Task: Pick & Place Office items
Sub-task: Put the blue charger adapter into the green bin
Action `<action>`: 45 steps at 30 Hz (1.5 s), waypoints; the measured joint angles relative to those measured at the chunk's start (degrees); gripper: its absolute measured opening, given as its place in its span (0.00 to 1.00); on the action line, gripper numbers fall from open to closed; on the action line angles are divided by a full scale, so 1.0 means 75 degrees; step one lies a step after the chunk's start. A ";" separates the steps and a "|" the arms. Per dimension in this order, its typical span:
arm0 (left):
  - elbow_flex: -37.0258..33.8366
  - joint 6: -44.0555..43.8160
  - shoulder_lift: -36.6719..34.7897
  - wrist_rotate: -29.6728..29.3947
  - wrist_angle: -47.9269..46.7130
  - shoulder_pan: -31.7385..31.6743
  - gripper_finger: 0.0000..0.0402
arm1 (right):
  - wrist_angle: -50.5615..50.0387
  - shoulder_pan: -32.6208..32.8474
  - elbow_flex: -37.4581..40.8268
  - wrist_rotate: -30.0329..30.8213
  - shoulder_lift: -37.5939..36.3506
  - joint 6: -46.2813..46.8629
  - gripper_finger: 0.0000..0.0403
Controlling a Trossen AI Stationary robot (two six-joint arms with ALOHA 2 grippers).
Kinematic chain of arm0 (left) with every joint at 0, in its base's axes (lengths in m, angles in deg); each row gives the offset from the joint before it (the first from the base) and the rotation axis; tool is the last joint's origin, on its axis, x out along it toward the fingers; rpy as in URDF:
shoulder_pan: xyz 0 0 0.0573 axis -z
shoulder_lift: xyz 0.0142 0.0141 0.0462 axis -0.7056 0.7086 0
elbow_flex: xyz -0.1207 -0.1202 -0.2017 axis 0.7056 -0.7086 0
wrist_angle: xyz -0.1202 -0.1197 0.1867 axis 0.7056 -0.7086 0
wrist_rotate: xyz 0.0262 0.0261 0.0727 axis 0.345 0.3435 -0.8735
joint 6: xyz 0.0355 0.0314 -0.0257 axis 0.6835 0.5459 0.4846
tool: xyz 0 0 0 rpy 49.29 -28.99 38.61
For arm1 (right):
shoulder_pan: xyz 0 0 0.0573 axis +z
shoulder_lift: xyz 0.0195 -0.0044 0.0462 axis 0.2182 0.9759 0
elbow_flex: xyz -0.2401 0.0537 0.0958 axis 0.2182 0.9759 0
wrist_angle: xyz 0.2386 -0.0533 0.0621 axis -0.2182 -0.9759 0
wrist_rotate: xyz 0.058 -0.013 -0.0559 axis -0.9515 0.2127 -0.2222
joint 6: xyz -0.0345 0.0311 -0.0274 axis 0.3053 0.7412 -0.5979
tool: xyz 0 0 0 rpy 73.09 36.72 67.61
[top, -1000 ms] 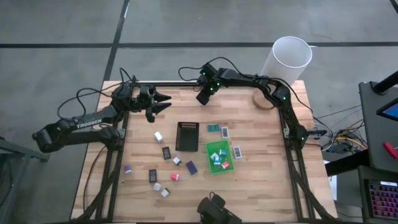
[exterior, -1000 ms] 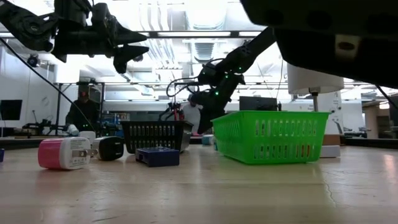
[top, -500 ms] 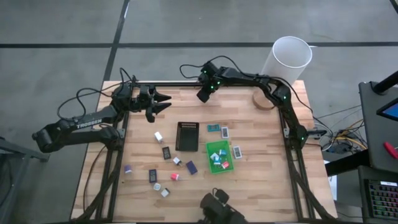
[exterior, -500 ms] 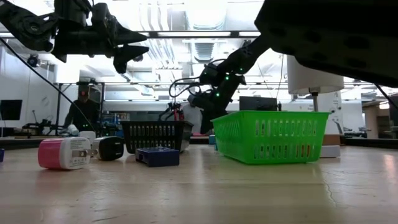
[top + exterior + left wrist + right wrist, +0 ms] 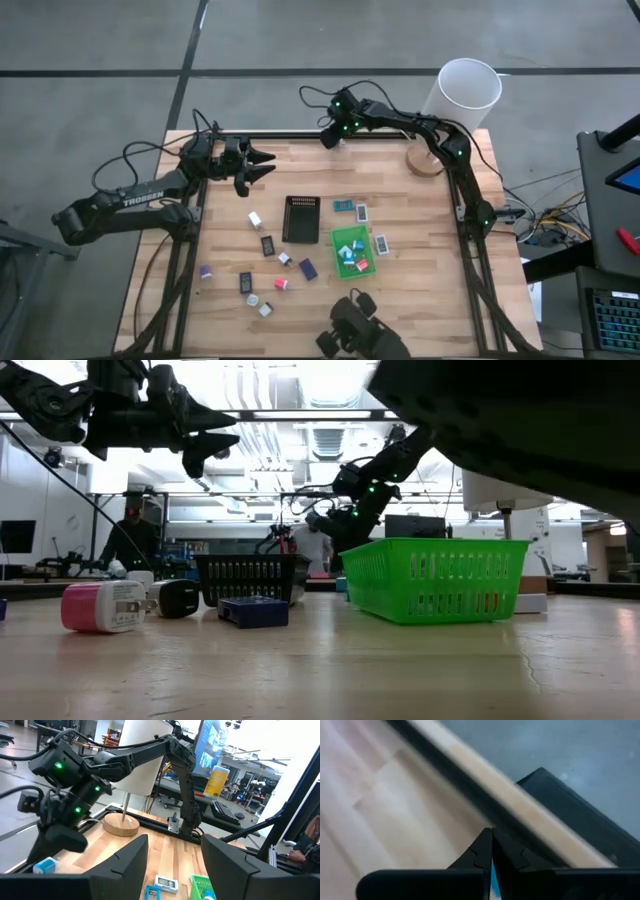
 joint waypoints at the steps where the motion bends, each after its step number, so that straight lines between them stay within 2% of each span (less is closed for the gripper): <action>1: 0.0000 0.0000 0.0000 0.0000 -0.0002 0.0000 0.47 | 0.0003 -0.0057 0.0003 0.0018 0.0000 -0.0011 0.02; 10: 0.0000 0.0000 -0.0003 -0.0003 0.0000 0.0000 0.47 | 0.0064 -0.0085 -0.0162 -0.0049 0.0681 -0.0279 0.02; 18: 0.0000 0.0000 -0.0006 0.0000 -0.0003 -0.0004 0.47 | -0.0279 -0.0071 -0.0556 -0.0031 0.0710 -0.0308 0.02; 23: 0.0000 0.0000 -0.0006 -0.0002 0.0000 -0.0003 0.47 | -0.0946 -0.0077 -0.0580 0.0046 0.0694 -0.0415 0.02; 28: 0.0000 0.0000 -0.0006 0.0000 -0.0003 -0.0003 0.47 | -0.1554 0.0008 -0.0574 0.0856 0.0644 -0.0600 0.02; 37: 0.0000 0.0000 -0.0006 -0.0002 -0.0002 0.0000 0.47 | -0.1490 0.0376 -0.0560 0.2163 0.0323 -0.1006 0.02; 42: 0.0000 0.0000 -0.0006 -0.0001 -0.0002 0.0000 0.47 | -0.1118 0.0716 -0.0557 0.1446 -0.0167 -0.1374 0.02; 45: 0.0000 0.0000 -0.0006 -0.0003 -0.0003 0.0000 0.47 | -0.1150 0.0928 -0.0555 0.1563 -0.0658 -0.1413 0.02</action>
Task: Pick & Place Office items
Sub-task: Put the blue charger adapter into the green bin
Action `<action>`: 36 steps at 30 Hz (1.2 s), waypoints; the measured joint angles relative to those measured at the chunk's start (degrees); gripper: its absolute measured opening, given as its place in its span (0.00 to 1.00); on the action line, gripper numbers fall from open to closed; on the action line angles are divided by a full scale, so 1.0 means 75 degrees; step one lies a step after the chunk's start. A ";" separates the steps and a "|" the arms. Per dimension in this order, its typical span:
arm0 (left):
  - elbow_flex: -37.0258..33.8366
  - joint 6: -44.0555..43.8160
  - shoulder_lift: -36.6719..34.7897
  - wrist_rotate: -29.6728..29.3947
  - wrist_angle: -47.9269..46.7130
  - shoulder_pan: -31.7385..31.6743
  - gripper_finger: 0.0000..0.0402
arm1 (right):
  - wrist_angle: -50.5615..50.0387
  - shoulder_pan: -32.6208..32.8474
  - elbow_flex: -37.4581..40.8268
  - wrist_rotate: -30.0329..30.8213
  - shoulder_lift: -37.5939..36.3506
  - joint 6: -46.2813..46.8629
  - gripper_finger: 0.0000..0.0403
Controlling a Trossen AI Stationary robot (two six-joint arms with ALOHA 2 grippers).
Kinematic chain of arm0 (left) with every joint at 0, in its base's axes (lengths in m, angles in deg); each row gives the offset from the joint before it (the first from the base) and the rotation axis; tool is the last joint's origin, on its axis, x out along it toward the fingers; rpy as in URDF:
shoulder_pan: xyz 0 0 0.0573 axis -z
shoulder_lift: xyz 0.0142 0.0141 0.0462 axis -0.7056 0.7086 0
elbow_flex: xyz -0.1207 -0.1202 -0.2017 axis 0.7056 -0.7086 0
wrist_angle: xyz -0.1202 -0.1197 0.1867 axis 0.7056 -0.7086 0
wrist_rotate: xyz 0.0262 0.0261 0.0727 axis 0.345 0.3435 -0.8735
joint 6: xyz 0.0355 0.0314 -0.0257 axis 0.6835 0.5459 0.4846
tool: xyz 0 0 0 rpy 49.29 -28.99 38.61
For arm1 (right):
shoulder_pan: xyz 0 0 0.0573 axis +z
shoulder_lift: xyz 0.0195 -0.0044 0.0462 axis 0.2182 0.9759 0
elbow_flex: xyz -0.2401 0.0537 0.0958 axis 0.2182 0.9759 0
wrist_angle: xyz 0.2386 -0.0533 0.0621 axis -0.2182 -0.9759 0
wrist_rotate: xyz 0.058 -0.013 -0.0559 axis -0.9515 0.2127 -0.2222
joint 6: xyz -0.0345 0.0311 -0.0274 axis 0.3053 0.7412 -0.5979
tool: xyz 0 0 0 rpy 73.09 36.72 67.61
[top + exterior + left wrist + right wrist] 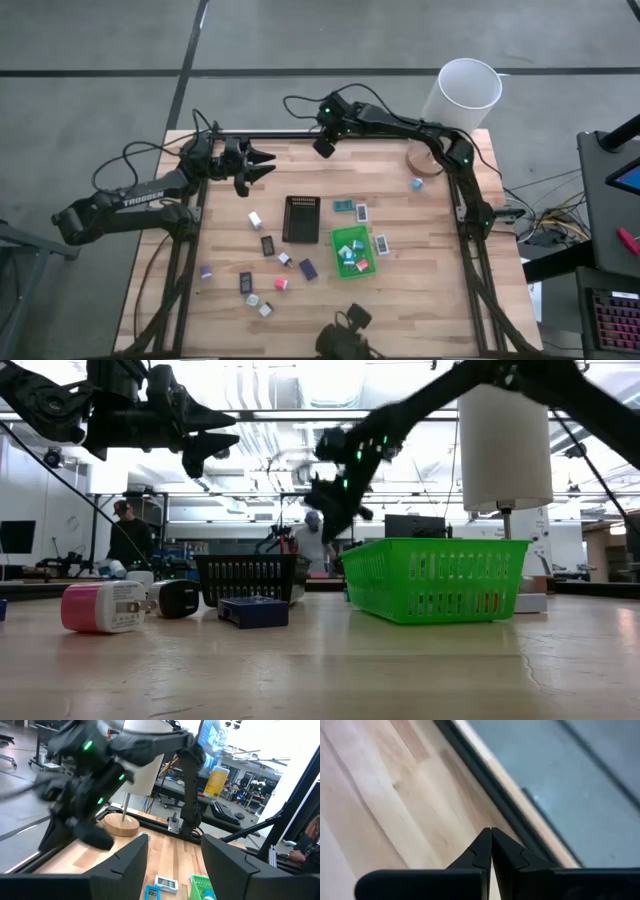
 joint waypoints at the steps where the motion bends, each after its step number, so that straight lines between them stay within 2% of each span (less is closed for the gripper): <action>1: 0.0000 0.0000 0.0000 0.0003 0.0000 0.0000 0.47 | -0.0055 0.0063 0.0013 0.0169 -0.0176 0.0015 0.02; 6: 0.0000 0.0000 0.0000 0.0002 0.0003 0.0000 0.47 | -0.0381 0.0421 0.0273 0.0727 -0.1278 0.0168 0.02; 11: 0.0000 0.0000 0.0000 0.0003 0.0000 0.0000 0.47 | -0.0346 0.1001 0.1106 0.1316 -0.2440 0.0445 0.02; 17: 0.0000 0.0000 0.0000 0.0000 0.0000 0.0000 0.47 | 0.0063 0.1953 0.2916 0.2981 -0.3764 0.1409 0.02; 24: 0.0000 0.0000 0.0000 0.0000 0.0000 -0.0006 0.47 | 0.1625 0.3175 0.5495 0.3866 -0.5192 0.3186 0.02; 30: 0.0000 0.0000 0.0000 0.0003 0.0000 -0.0004 0.47 | 0.3461 0.4364 0.7472 0.5476 -0.5839 0.4439 0.02; 36: 0.0000 0.0000 0.0000 0.0000 0.0000 -0.0003 0.47 | 0.3728 0.5371 0.8481 0.6894 -0.5865 0.5833 0.02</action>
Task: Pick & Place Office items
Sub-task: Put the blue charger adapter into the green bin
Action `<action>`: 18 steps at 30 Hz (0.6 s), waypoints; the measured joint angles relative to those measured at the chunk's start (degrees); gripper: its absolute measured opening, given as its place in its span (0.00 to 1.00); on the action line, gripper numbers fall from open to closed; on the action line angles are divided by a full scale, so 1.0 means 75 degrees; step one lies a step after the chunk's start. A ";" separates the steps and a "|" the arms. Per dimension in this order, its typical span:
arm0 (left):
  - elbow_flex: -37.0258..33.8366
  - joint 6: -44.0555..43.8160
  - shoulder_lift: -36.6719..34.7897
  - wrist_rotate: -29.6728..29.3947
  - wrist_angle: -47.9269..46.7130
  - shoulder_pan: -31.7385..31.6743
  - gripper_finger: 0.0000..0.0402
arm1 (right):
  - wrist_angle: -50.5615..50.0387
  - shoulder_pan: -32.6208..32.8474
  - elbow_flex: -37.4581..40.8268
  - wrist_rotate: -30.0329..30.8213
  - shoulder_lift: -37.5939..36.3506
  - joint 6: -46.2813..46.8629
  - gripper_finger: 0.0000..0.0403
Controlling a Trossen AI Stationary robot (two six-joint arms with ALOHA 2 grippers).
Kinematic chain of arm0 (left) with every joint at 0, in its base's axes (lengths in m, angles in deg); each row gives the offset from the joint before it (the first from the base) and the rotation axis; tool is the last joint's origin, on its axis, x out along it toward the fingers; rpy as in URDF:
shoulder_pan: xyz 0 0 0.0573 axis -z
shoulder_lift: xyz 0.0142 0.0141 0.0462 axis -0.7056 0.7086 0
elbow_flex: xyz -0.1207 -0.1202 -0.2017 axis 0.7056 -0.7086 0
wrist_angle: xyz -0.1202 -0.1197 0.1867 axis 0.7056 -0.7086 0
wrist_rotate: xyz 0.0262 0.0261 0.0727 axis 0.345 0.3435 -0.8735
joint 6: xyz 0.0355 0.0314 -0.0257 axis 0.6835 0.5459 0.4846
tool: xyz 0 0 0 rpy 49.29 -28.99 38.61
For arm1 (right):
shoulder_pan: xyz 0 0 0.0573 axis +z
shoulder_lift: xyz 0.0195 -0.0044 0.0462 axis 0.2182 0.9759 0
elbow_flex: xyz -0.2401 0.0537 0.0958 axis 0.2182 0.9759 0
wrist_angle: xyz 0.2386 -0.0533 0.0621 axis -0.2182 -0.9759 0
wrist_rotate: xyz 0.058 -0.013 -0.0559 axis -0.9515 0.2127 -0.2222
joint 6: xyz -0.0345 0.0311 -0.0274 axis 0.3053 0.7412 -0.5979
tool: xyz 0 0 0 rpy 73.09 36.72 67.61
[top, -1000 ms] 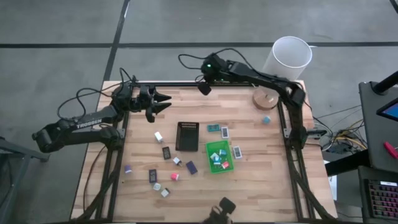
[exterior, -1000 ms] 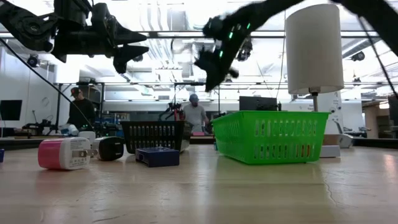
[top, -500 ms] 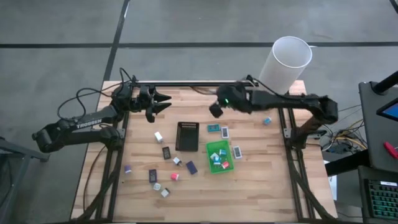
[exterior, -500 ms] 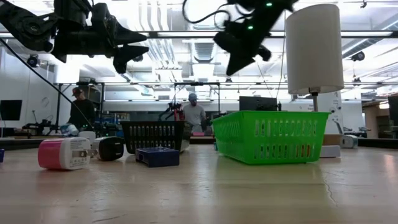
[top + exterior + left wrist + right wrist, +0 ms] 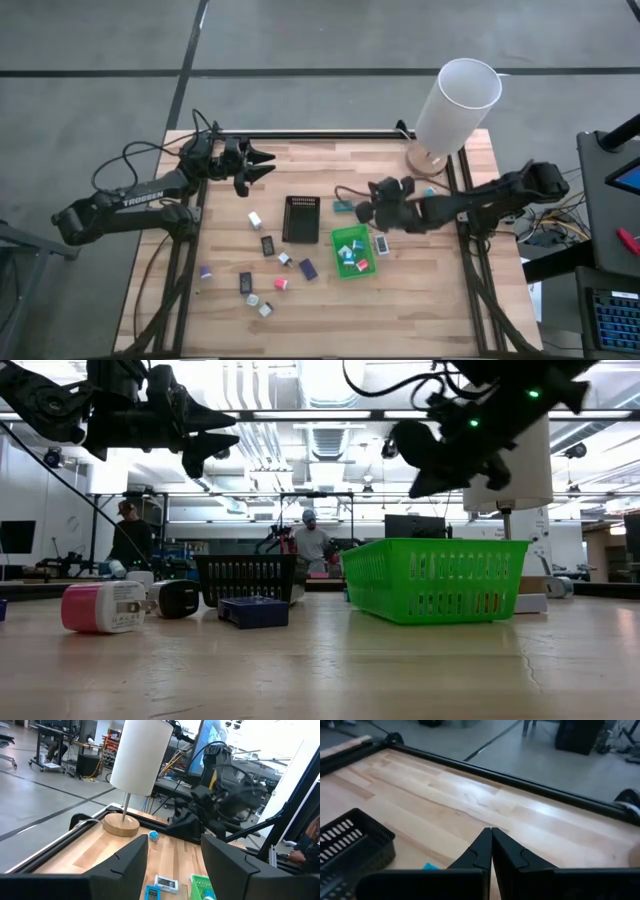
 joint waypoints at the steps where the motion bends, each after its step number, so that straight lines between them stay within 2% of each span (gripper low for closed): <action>1: 0.0000 0.0000 0.0000 0.0003 0.0000 0.0000 0.47 | 0.0014 0.0143 0.0092 0.0194 0.0011 0.0186 0.02; 8: 0.0000 0.0000 0.0000 0.0003 0.0000 0.0000 0.47 | -0.0043 0.0907 0.0420 0.1277 0.0068 0.1327 0.02; 12: -0.0001 0.0000 0.0000 0.0001 0.0000 0.0000 0.47 | -0.0890 0.1153 0.0466 0.1662 0.0060 0.2264 0.02; 14: 0.0000 0.0000 0.0000 0.0002 0.0001 0.0000 0.47 | -0.1732 0.1202 0.0401 0.1667 0.0053 0.2914 0.02; 18: -0.0001 0.0000 0.0000 0.0002 0.0000 0.0004 0.47 | -0.3444 0.1192 0.0222 0.0943 0.0016 0.4311 0.02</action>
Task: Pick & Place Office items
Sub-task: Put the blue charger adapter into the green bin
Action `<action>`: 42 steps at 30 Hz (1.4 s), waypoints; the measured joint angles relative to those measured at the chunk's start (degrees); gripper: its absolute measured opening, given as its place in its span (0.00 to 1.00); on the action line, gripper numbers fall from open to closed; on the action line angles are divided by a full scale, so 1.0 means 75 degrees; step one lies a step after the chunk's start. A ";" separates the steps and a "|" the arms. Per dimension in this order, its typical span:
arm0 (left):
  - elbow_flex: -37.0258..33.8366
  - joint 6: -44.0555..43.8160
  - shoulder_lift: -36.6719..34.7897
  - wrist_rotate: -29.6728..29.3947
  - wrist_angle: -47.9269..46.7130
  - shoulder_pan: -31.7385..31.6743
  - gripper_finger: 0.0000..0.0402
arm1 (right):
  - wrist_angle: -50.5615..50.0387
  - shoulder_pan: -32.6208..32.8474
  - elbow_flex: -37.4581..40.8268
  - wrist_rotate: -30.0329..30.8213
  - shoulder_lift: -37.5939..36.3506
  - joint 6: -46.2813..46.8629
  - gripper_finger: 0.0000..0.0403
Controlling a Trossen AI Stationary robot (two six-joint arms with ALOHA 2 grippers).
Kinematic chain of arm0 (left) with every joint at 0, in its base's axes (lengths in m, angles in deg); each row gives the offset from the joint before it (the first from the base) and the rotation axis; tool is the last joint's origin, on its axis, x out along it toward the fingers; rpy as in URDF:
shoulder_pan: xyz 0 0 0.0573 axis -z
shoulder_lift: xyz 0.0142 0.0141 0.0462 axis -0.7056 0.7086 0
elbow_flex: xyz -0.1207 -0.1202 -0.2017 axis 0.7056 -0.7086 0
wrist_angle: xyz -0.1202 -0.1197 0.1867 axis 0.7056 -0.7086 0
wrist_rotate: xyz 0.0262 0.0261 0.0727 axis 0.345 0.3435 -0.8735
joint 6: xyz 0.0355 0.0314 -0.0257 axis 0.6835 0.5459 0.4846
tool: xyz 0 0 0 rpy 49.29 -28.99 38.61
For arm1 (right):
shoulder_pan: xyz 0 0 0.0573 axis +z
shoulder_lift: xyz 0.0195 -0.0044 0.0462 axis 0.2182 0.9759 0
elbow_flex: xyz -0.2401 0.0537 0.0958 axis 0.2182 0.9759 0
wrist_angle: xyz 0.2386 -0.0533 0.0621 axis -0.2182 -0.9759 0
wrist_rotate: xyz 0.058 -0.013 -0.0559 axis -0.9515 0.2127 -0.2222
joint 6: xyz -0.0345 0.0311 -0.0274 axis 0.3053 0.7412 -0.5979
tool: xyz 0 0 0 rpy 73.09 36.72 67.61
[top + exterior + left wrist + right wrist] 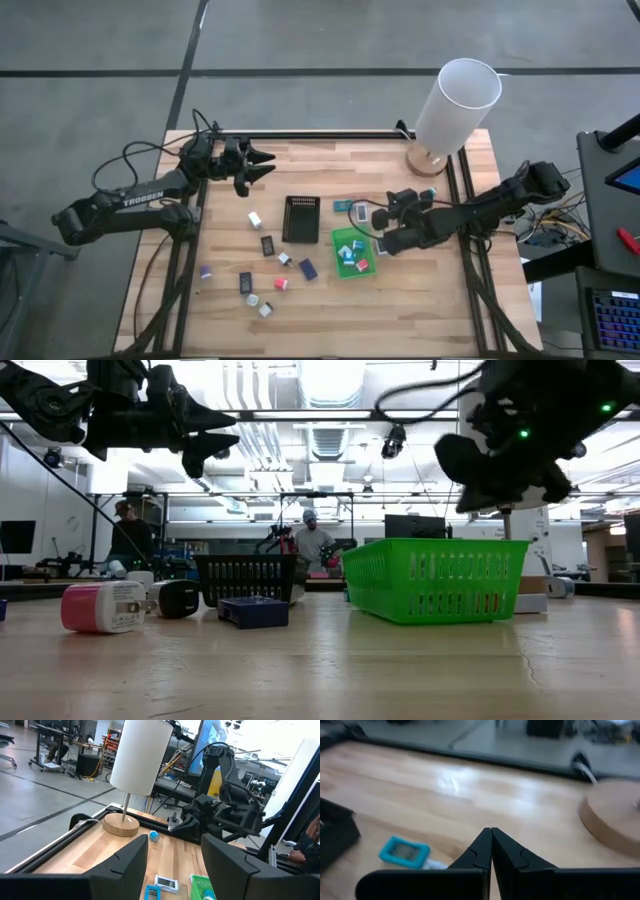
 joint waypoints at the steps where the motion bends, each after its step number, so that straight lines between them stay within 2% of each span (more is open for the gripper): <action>1: 0.0001 0.0000 0.0000 -0.0002 0.0000 -0.0001 0.47 | -0.0320 0.0000 -0.0034 -0.0175 -0.0013 0.0267 0.02; 6: 0.0001 0.0000 0.0003 0.0000 0.0000 -0.0001 0.47 | -0.1697 0.0091 -0.0073 -0.0453 -0.0191 0.1752 0.02; 10: 0.0001 0.0000 0.0003 0.0000 0.0003 -0.0001 0.47 | -0.3013 0.0085 -0.0073 -0.1207 -0.0511 0.3211 0.02; 17: -0.0001 -0.0002 0.0003 0.0001 0.0000 -0.0001 0.47 | -0.3913 0.0085 -0.0073 -0.2066 -0.1111 0.3546 0.02; 24: 0.0001 0.0000 0.0003 -0.0002 0.0000 -0.0001 0.47 | -0.4756 0.0088 -0.0073 -0.2753 -0.1275 0.4852 0.05; 30: 0.0001 0.0000 0.0003 0.0001 0.0001 -0.0001 0.47 | -0.4891 0.0085 -0.0079 -0.2832 -0.1355 0.4854 0.18; 42: 0.0001 0.0000 0.0006 0.0000 0.0001 -0.0007 0.47 | -0.4875 0.0085 -0.0079 -0.2841 -0.1516 0.5177 0.56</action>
